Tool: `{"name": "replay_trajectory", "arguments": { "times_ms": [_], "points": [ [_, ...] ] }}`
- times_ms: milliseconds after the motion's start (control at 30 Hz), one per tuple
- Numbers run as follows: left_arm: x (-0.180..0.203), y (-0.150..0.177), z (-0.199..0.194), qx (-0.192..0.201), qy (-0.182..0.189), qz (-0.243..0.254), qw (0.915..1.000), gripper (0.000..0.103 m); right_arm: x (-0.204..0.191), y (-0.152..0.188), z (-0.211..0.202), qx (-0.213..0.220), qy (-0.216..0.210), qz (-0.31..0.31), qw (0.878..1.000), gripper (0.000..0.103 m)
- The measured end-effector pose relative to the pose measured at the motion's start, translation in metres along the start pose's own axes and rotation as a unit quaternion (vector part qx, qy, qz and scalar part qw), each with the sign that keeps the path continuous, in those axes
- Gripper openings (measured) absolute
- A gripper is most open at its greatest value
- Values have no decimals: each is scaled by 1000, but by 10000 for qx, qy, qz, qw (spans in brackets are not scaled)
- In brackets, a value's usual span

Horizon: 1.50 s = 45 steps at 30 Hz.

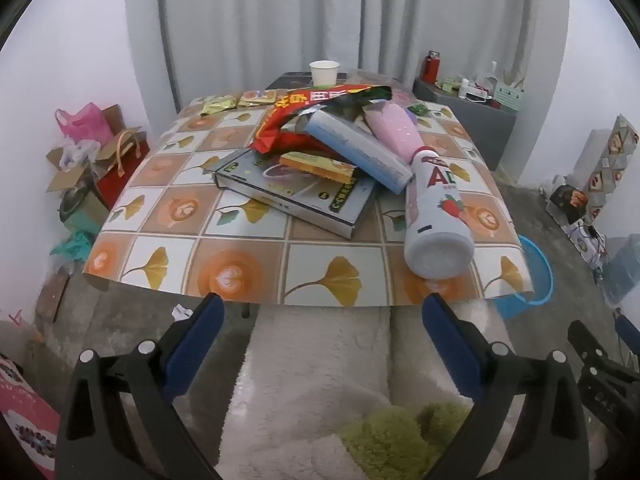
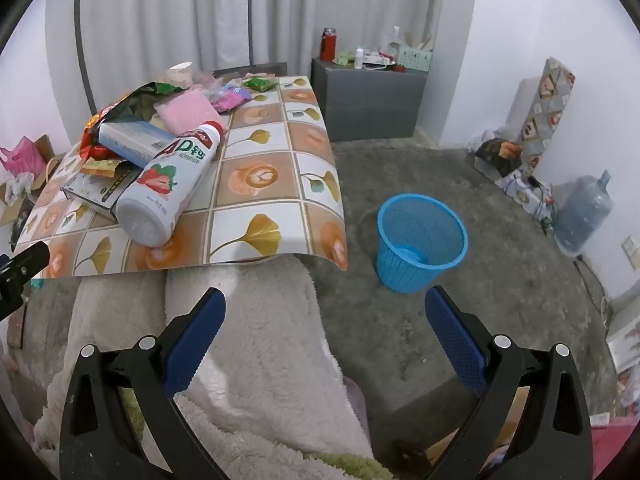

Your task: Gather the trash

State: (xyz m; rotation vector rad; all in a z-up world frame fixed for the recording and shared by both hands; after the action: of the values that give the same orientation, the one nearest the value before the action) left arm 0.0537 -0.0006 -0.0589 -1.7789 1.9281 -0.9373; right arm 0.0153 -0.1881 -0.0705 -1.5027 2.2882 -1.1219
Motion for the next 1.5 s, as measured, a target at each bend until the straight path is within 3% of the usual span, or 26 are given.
{"name": "replay_trajectory", "arguments": {
  "times_ms": [333,1500],
  "points": [
    [21,-1,4,-35,98,237,9997,97,4,-1,1,58,3,28,10000,95],
    [14,-4,-1,-9,137,223,9997,97,4,-3,-1,68,13,70,10000,95]
  ]
}}
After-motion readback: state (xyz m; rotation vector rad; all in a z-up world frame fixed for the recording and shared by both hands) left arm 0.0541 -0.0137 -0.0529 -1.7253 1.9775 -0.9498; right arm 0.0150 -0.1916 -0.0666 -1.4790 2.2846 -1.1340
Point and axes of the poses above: each gripper's, at about its wrist camera, not at the fingertips, and z roughly the way its jaws point, x to its right, y to its underside, the point moved 8 cm from there along z, roughly the way its jaws point, and after that the axes turned 13 degrees about y, right-handed, at the moved point
